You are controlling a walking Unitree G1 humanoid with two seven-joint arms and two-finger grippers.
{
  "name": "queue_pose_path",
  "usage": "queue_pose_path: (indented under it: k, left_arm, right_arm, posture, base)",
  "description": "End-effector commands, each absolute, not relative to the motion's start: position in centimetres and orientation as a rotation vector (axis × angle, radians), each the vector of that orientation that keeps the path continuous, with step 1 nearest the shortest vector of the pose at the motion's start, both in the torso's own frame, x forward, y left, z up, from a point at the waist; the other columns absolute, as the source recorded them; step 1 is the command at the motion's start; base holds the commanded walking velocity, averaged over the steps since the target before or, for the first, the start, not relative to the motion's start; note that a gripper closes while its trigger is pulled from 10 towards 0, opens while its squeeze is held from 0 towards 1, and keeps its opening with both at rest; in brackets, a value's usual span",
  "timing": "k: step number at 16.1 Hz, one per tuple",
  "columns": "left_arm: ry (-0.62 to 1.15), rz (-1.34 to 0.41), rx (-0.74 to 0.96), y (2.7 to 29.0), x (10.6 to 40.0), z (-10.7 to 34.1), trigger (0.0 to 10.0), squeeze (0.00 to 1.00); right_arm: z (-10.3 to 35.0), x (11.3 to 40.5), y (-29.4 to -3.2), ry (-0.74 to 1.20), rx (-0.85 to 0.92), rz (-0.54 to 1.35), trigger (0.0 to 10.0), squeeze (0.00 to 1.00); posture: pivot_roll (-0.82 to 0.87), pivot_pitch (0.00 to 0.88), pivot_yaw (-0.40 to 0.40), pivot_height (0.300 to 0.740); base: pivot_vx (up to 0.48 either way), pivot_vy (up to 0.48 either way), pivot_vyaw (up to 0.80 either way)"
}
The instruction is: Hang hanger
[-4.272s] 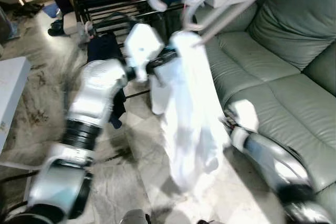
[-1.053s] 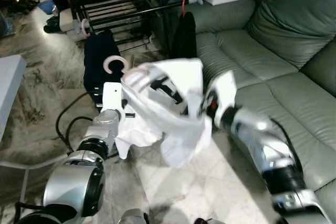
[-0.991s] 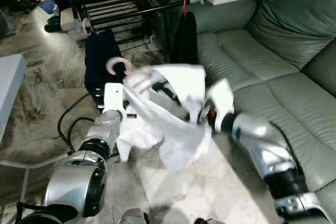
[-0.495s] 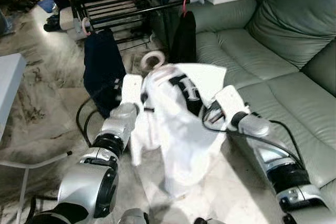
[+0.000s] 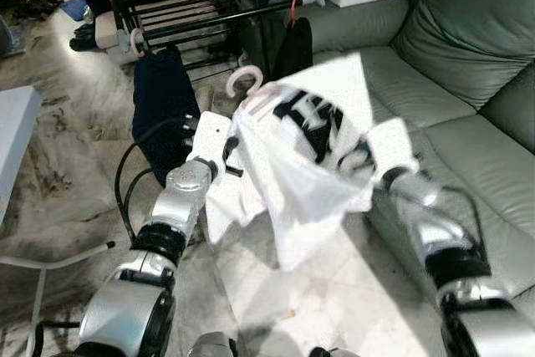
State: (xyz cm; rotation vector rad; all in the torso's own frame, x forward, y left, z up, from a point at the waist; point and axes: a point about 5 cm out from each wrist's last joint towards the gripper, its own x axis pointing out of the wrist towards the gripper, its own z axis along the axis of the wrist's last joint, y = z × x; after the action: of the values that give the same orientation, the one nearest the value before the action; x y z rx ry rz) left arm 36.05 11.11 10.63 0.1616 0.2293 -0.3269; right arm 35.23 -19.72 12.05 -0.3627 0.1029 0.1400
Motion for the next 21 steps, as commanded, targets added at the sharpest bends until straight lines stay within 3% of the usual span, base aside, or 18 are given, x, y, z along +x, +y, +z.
queue_pose_path:
  k: [1,4,7,8,9,11,12,17,20,21]
  left_arm:
    - [0.146,-0.334,0.151,11.2,36.3,12.2,0.0,0.0]
    - [0.168,-0.336,0.154,10.7,36.0,11.9,0.0,0.0]
    - [0.168,-0.378,0.215,9.4,35.7,11.7,0.0,0.0]
    - [0.161,-0.396,0.227,9.0,35.6,11.7,0.0,0.0]
    - [0.162,-0.395,0.224,8.9,35.6,11.7,0.0,0.0]
    - [0.158,-0.377,0.235,9.4,35.6,11.7,0.0,0.0]
    - [0.163,-0.348,0.246,10.1,35.8,11.6,0.0,0.0]
    - [0.166,-0.299,0.241,11.4,36.2,11.9,0.0,0.0]
    - [0.176,-0.315,0.212,10.7,36.2,11.9,0.0,0.0]
    - [0.175,-0.318,0.219,10.7,36.1,11.8,0.0,0.0]
  right_arm:
    - [12.4,35.5,-19.7,0.076,-0.339,0.132,0.0,0.0]
    - [13.6,36.0,-18.7,0.004,-0.236,0.166,0.0,0.0]
    - [15.0,36.2,-16.2,-0.092,-0.247,0.255,0.0,0.0]
    - [14.6,36.3,-16.2,-0.055,-0.335,0.266,3.7,0.0]
    - [13.9,36.4,-16.8,0.0,-0.368,0.244,10.0,0.0]
    - [12.0,36.0,-19.2,0.126,-0.352,0.163,10.0,0.0]
    - [10.9,35.3,-20.4,0.196,-0.312,0.157,10.0,1.0]
    - [9.3,32.5,-22.2,0.317,-0.444,0.334,10.0,1.0]
    - [11.5,32.3,-21.3,0.135,-0.16,0.376,10.0,1.0]
    - [11.5,32.2,-21.1,0.136,-0.188,0.393,10.0,1.0]
  posture:
    - [-0.01,0.0,0.018,0.74]
    - [-0.01,0.0,0.016,0.74]
    - [-0.01,0.0,0.02,0.74]
    - [-0.01,0.0,0.02,0.74]
    - [-0.01,0.0,0.02,0.74]
    - [-0.01,0.0,0.019,0.74]
    - [-0.01,0.0,0.019,0.74]
    - [-0.02,0.0,0.027,0.74]
    - [-0.03,0.0,0.03,0.74]
    - [-0.02,0.0,0.03,0.74]
  base:
    - [0.0,0.0,0.0]
    - [0.0,0.0,0.0]
    - [0.0,0.0,0.0]
    - [0.0,0.0,0.0]
    - [0.0,0.0,0.0]
    - [0.0,0.0,0.0]
    - [0.0,0.0,0.0]
    - [0.0,0.0,0.0]
    - [0.0,0.0,0.0]
    - [0.0,0.0,0.0]
